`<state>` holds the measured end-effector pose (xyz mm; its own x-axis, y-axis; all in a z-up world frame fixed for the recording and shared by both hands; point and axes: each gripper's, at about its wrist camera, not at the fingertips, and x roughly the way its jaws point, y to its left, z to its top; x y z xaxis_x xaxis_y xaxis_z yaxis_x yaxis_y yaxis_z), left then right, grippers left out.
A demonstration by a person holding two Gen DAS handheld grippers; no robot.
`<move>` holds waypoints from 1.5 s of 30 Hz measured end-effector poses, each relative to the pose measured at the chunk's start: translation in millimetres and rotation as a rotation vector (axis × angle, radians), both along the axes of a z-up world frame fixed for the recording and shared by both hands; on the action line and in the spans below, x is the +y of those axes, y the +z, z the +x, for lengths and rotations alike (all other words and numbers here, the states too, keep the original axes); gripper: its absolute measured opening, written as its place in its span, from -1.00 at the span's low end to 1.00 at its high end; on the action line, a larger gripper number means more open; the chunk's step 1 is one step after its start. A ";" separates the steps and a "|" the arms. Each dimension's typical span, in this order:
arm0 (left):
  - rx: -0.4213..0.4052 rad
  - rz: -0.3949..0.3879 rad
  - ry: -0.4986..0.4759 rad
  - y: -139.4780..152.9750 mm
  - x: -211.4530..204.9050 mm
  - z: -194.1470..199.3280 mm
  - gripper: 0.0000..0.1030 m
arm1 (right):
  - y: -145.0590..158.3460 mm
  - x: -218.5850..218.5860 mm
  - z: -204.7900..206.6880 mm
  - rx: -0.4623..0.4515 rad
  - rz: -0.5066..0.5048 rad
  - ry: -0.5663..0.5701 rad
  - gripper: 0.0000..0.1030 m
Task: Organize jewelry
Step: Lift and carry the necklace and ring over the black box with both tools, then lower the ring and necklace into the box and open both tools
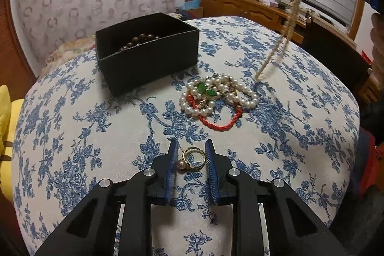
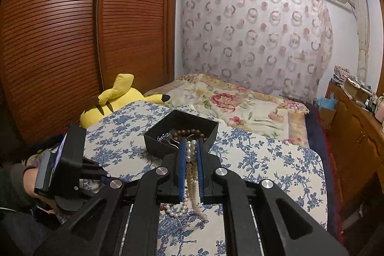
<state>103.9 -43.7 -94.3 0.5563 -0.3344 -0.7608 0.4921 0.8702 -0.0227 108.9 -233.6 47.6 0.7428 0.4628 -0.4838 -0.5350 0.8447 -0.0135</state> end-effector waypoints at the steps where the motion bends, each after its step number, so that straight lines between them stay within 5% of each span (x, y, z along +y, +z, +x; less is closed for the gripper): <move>1: -0.008 0.000 -0.001 1.1 -0.1 -0.9 -0.61 | 0.1 -0.2 -0.5 0.000 0.001 0.000 -0.81; 27: -0.174 -0.085 0.124 71.7 31.1 43.6 -0.61 | 68.3 42.4 63.8 -0.122 0.030 0.020 -0.81; 45: -0.164 -0.115 0.189 71.1 37.9 102.9 -0.61 | 15.5 74.3 121.5 0.000 -0.045 0.030 -0.81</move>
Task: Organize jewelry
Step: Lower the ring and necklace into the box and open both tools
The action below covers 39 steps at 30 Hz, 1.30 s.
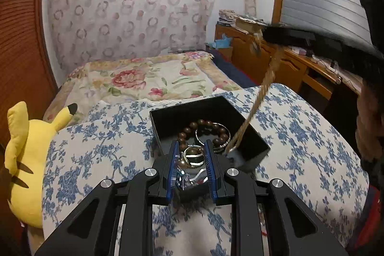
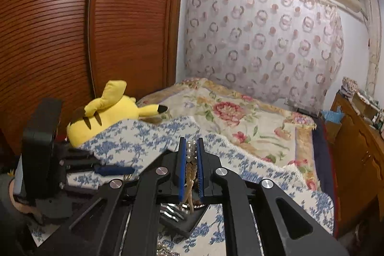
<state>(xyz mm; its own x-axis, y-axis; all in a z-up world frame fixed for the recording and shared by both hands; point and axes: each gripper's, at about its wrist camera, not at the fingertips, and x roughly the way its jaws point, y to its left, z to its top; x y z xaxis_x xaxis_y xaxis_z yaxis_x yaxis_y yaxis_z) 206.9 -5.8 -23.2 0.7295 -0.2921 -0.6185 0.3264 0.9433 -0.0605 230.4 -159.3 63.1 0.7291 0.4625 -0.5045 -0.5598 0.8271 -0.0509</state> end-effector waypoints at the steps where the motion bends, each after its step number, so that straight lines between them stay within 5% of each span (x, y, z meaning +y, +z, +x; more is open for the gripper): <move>1: 0.001 -0.001 0.001 -0.3 -0.1 1.9 -0.61 | -5.7 -0.5 1.1 0.016 -0.002 0.003 -0.81; 10: 0.014 0.021 0.017 -2.3 -4.4 23.1 -0.61 | -48.1 -3.6 12.9 0.145 0.011 -0.001 -0.79; 25: 0.036 0.033 0.047 -4.9 -7.0 62.1 -0.60 | -70.2 -32.8 -3.0 0.168 0.001 -0.027 -0.79; 29: 0.023 0.034 0.057 -4.1 -4.6 61.6 -0.17 | -79.3 -40.4 -8.3 0.178 0.009 -0.034 -0.79; 39: -0.009 0.044 0.020 -0.4 -6.2 24.7 0.11 | -97.0 -54.5 -34.2 0.207 0.017 -0.042 -0.79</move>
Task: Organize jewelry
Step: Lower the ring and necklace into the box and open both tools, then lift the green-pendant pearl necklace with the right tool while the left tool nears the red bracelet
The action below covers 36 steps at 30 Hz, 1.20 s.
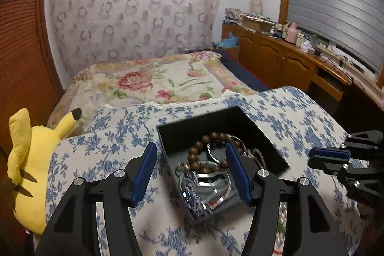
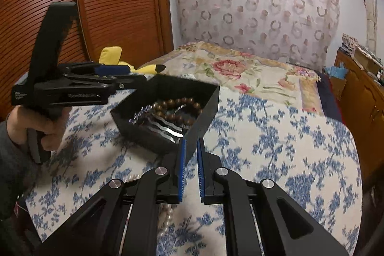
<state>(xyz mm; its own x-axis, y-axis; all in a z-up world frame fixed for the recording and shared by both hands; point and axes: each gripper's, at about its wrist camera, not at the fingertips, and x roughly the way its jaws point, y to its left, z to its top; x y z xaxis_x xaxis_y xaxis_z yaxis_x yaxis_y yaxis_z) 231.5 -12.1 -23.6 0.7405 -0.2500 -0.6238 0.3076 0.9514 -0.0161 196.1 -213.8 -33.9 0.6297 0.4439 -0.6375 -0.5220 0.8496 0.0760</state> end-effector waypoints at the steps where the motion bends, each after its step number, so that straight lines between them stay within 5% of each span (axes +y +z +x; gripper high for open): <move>1: -0.001 0.002 -0.005 -0.9 -0.5 -5.2 0.16 | -2.8 -0.4 -3.1 0.006 -0.002 0.003 -0.78; 4: 0.003 -0.007 -0.028 -4.6 -0.4 -20.0 0.29 | -12.1 -1.5 -12.1 0.030 -0.017 0.009 -0.63; 19: 0.045 -0.017 -0.091 -30.9 -4.5 -74.2 0.48 | -53.9 14.6 -45.3 0.145 -0.158 0.089 -0.62; 24: 0.059 0.006 -0.099 -42.9 -7.8 -84.7 0.48 | -54.3 16.0 -43.0 0.138 -0.159 0.088 -0.65; 25: 0.064 0.006 -0.101 -45.8 -8.3 -86.6 0.48 | -54.7 16.7 -43.8 0.129 -0.169 0.088 -0.84; 36: 0.106 0.022 -0.119 -60.0 -11.4 -88.8 0.57 | -28.9 5.6 -46.5 0.055 -0.117 0.055 -0.84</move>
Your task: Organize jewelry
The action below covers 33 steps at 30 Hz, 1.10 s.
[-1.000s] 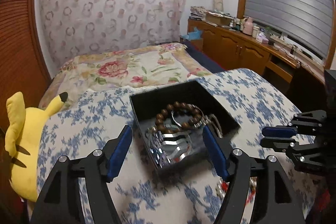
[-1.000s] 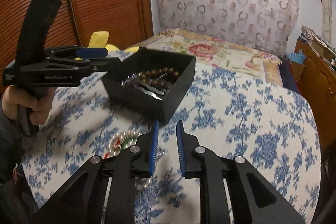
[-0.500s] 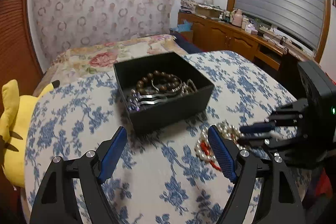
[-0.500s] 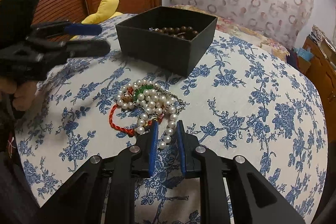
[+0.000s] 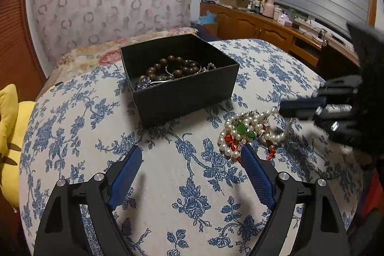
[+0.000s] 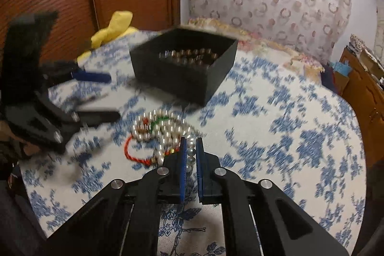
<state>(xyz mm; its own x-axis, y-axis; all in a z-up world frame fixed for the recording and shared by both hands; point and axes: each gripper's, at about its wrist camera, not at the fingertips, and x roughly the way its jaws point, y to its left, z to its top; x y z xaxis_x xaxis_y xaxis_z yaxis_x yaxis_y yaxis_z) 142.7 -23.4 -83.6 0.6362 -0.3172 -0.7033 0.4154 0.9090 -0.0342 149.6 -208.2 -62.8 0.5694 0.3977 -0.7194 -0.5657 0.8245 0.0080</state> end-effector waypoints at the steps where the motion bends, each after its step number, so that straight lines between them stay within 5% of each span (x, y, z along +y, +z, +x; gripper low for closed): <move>1: 0.000 0.001 -0.004 -0.1 -0.7 -0.2 0.58 | 7.1 -1.2 -1.2 -0.018 0.011 -0.001 -0.84; 11: 0.008 0.019 -0.007 -2.0 -4.9 0.4 0.59 | 57.6 -6.5 -12.1 -0.149 0.064 -0.005 -0.84; 33: 0.000 0.007 -0.084 4.7 -33.8 -10.3 0.59 | 117.3 -38.6 -27.2 -0.322 0.133 -0.094 -0.84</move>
<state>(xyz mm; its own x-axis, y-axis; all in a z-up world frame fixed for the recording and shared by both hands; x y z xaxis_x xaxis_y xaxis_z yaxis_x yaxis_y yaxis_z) 132.4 -57.3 -78.9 0.6075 -0.3646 -0.7057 0.4906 0.8709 -0.0277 122.4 -246.9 54.5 0.7969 0.4113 -0.4425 -0.4788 0.8767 -0.0474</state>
